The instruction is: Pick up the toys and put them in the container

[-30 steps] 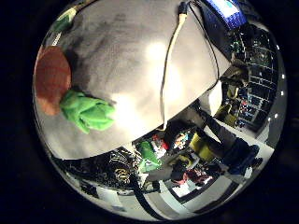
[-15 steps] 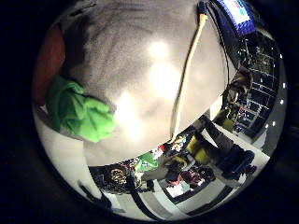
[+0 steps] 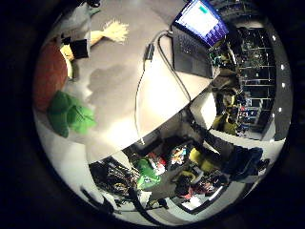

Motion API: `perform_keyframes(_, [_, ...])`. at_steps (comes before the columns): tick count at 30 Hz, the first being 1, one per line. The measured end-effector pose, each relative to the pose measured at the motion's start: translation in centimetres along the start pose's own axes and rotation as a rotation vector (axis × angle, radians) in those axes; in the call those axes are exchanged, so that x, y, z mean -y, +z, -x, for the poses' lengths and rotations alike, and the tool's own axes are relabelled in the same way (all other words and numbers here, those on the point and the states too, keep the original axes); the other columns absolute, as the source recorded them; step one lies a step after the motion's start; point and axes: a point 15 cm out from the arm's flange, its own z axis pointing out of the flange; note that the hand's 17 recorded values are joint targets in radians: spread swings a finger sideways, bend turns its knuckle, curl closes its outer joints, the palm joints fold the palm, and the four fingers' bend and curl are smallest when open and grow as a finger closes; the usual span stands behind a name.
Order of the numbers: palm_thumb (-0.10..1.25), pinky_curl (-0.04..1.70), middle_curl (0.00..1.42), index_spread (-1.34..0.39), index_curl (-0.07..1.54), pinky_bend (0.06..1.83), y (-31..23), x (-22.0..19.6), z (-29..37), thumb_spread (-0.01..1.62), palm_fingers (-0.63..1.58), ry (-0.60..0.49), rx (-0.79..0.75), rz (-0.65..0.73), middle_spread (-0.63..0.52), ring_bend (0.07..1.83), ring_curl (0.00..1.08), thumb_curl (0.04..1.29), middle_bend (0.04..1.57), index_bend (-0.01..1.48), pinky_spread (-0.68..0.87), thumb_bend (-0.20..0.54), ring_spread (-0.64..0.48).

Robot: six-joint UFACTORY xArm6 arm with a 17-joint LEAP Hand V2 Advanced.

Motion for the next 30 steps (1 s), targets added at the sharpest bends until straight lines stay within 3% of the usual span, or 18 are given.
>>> perform_keyframes(6, [0.91, 0.81, 0.66, -0.21, 0.70, 1.24, -7.3, -0.5, 9.4, 1.00, 1.19, -0.147, 0.017, -0.084, -0.11, 1.40, 0.59, 0.43, 1.32, 1.16, -0.20, -0.020, -0.17])
perform_keyframes(12, [0.92, 0.89, 0.64, -0.20, 0.69, 1.21, -10.5, -2.8, 23.0, 1.00, 1.18, -0.291, 0.107, -0.120, -0.11, 1.41, 0.59, 0.45, 1.33, 1.18, -0.19, -0.019, -0.17])
perform_keyframes(21, [0.91, 0.98, 0.63, -0.20, 0.68, 1.15, -10.8, -10.9, 40.5, 1.01, 1.18, -0.510, 0.187, -0.075, -0.11, 1.42, 0.59, 0.46, 1.35, 1.19, -0.19, -0.021, -0.17])
perform_keyframes(28, [0.90, 1.03, 0.62, -0.21, 0.66, 1.11, -8.0, -13.7, 47.0, 1.00, 1.17, -0.602, 0.225, -0.114, -0.11, 1.41, 0.58, 0.46, 1.34, 1.17, -0.21, -0.024, -0.18])
perform_keyframes(30, [0.88, 0.99, 0.60, -0.22, 0.64, 1.08, -6.2, -14.2, 47.1, 0.99, 1.08, -0.612, 0.224, -0.115, -0.12, 1.38, 0.57, 0.46, 1.32, 1.08, -0.24, -0.036, -0.19])
